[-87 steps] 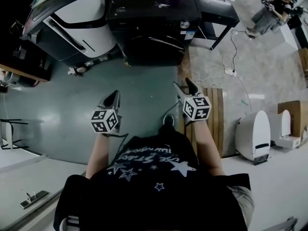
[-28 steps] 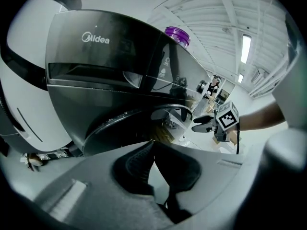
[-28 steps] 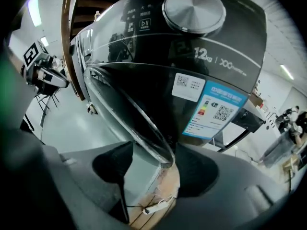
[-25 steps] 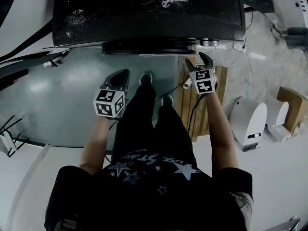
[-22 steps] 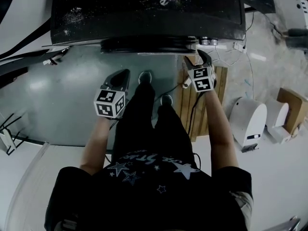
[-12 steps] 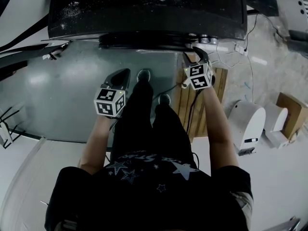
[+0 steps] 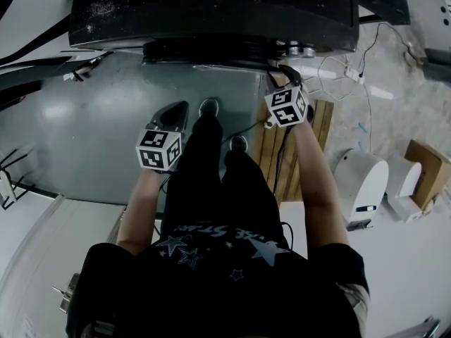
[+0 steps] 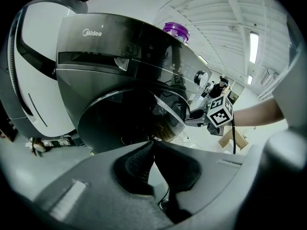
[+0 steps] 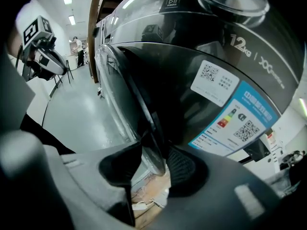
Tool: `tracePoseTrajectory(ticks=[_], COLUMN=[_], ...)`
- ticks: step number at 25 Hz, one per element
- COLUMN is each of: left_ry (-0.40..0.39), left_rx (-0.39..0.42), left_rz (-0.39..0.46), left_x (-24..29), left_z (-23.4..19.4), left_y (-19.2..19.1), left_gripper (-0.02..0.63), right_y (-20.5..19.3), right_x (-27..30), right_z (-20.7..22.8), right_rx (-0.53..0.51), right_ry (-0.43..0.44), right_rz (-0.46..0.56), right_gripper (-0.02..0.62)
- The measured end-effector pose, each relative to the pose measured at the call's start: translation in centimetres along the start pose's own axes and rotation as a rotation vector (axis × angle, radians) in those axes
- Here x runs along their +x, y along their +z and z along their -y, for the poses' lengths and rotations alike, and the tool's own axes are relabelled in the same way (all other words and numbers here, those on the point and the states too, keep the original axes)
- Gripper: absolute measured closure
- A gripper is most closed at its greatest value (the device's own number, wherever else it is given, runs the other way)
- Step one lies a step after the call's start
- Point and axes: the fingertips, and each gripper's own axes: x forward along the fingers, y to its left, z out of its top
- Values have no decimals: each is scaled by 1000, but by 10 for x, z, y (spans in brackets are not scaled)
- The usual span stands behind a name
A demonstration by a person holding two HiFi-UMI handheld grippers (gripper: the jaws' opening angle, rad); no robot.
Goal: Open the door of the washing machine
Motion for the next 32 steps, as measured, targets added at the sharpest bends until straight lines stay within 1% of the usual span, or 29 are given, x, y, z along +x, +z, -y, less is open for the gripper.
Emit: tracePoseTrajectory(ticks=[8,14,18,25,29,32], left_ry=[16,60,97,192,244,281], left_rx=[-1,-21,-26,-89,-125,-162], left_rz=[20,33,61,119,119,126], left_x=[-2,-11,-24,-62,-81,-95], left_z=[16,21,28,38,35,33], left_y=[-4,-14,-23,-56,-82,-100], left_gripper=[595,595,595,595,595,595], right_y=[-15,-24,-31,-44,-48,-53], right_x=[-15,-23,-30,-43,-52,-59], right_z=[-24,-39,-48,-75,-94,-112], right_rx=[22,45,62,94,68,55], right_ry=[30,35,44,89,104,130], right_rz=[27,51,71,102,113,111], right_gripper=[445,451,457,471,485,492])
